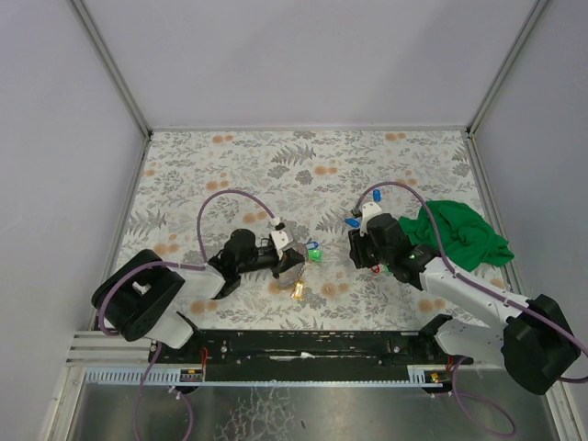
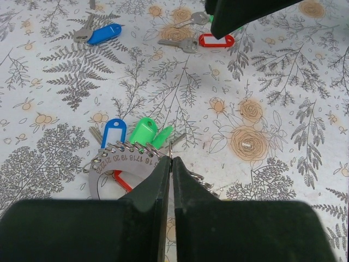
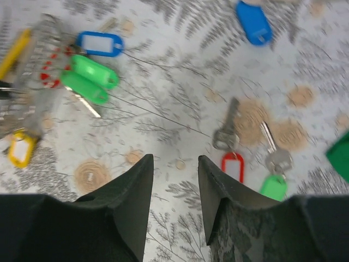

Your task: Put the keys on the keyring

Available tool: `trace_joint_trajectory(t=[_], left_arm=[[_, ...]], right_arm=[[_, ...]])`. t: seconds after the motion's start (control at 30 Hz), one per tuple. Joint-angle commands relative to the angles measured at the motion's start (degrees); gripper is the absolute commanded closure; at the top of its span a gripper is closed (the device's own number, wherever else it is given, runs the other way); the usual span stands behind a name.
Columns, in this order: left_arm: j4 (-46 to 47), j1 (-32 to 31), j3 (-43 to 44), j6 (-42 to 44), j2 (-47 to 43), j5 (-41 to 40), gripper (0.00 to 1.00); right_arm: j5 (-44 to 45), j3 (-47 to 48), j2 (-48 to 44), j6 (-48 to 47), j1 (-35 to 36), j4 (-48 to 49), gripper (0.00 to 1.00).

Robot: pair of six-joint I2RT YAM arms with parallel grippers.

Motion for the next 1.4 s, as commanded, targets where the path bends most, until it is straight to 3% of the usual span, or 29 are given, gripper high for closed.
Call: trace_joint_trajectory(t=[0.0, 0.5, 1.03, 1.2, 1.37], left_arm=[[0.1, -0.49, 1.38, 1.57, -1.53, -1.98, 1.0], [-0.87, -1.02, 1.64, 1.64, -1.89, -2.79, 1.0], [-1.45, -1.29, 1.91, 1.75, -1.93, -2.45, 1.0], [-1.44, -1.28, 1.89, 1.71, -1.88, -2.43, 1.0], [-1.53, -1.38, 2.05, 1.55, -1.76, -2.25, 1.0]], right_arm=[[13.14, 2.98, 0.68, 8.13, 0.21, -8.53, 0.56], [13.54, 5.29, 10.29, 7.33, -3.35, -6.76, 0.67], [11.16, 6.67, 17.3, 9.41, -4.89, -2.34, 0.68], [10.68, 6.73, 17.39, 9.21, -4.89, -3.01, 0.76], [9.3, 6.5, 15.64, 9.77, -4.88, -4.34, 0.91]])
